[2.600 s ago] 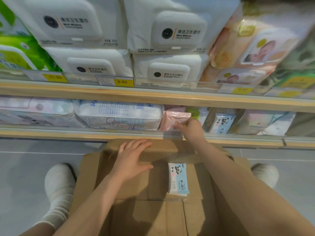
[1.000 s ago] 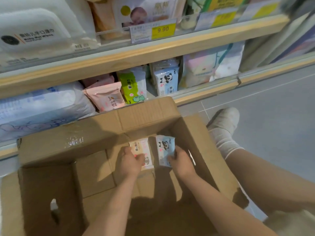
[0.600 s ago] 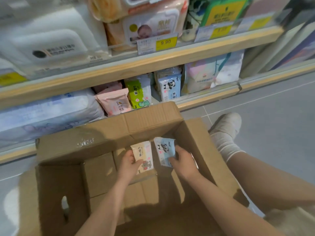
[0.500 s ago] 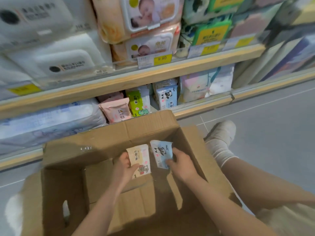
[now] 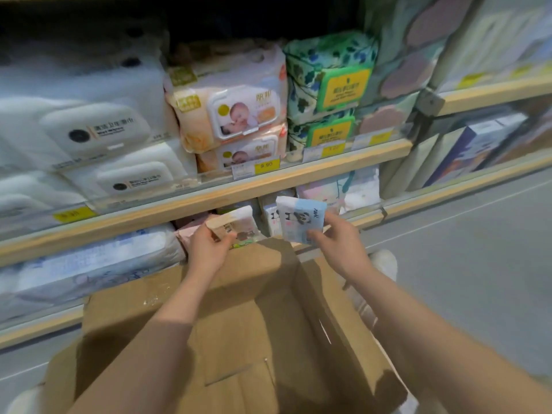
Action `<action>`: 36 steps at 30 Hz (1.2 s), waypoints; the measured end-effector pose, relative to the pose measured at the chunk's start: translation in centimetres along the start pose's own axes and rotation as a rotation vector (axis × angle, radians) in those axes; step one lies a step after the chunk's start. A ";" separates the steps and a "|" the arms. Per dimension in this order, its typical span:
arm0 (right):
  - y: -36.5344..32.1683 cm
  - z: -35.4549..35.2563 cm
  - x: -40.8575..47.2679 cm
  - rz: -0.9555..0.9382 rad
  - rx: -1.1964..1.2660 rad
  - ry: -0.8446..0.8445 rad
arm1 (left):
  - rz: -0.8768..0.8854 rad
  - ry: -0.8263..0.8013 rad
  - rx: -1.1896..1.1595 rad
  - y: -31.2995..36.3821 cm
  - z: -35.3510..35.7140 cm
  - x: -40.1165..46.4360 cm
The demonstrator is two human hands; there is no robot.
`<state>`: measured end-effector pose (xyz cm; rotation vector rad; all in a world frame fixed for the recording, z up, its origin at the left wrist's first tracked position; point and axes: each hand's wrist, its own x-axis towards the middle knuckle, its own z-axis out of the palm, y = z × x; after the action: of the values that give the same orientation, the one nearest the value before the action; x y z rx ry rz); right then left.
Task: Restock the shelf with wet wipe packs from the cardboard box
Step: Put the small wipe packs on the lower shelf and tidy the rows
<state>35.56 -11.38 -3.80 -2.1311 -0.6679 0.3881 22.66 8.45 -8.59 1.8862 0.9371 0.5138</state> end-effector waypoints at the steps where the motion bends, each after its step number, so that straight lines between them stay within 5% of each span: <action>1: 0.3 -0.3 0.7 -0.003 -0.017 0.017 | 0.018 0.010 0.035 -0.2 0.5 0.6; 14: 6.2 7.7 8.8 0.040 -0.192 -0.060 | -0.054 -0.011 0.024 -6.1 4.5 3.3; 26: 7.9 12.5 10.3 0.293 -0.301 0.049 | -0.067 -0.003 -0.034 -6.5 4.9 3.0; 32: 6.2 9.7 8.0 0.089 -0.188 0.080 | -0.036 -0.030 -0.120 -5.5 4.6 2.4; 36: 2.8 9.8 6.2 -0.196 -0.155 -0.168 | -0.029 -0.107 -0.225 -4.0 4.4 1.7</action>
<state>36.65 -2.88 -12.08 -2.1694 -1.0233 0.4218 25.15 8.35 -14.22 1.6780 0.8007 0.4753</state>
